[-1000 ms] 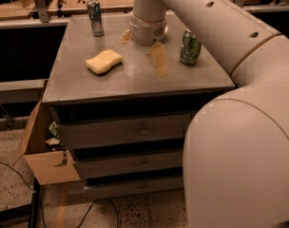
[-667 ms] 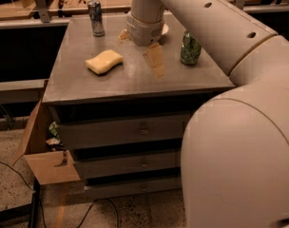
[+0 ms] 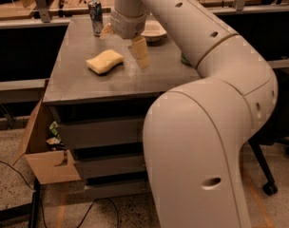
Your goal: Pick sponge
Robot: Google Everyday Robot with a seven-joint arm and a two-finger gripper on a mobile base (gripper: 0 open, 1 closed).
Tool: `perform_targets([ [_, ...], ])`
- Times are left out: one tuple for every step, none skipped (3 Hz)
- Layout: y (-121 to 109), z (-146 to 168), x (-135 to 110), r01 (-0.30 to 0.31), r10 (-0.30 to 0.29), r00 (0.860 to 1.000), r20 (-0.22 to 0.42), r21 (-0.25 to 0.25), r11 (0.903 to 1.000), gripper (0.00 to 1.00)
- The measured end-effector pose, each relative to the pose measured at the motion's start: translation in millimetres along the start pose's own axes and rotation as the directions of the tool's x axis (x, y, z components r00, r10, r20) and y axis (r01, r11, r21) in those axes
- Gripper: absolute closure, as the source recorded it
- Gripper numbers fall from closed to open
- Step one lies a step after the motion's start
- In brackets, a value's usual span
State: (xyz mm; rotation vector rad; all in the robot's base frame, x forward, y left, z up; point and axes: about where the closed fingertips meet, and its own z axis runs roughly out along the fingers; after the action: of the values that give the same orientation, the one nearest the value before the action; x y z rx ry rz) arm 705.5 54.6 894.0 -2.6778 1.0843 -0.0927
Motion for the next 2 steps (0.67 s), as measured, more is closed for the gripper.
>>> perform_targets([
  [-33,15,-6,0.038,-0.039,0.999,0.026,0.014,0.9992,0.0],
  [-64,35,-14,0.069,-0.071,0.996,0.047,0.039,0.9969,0.0],
])
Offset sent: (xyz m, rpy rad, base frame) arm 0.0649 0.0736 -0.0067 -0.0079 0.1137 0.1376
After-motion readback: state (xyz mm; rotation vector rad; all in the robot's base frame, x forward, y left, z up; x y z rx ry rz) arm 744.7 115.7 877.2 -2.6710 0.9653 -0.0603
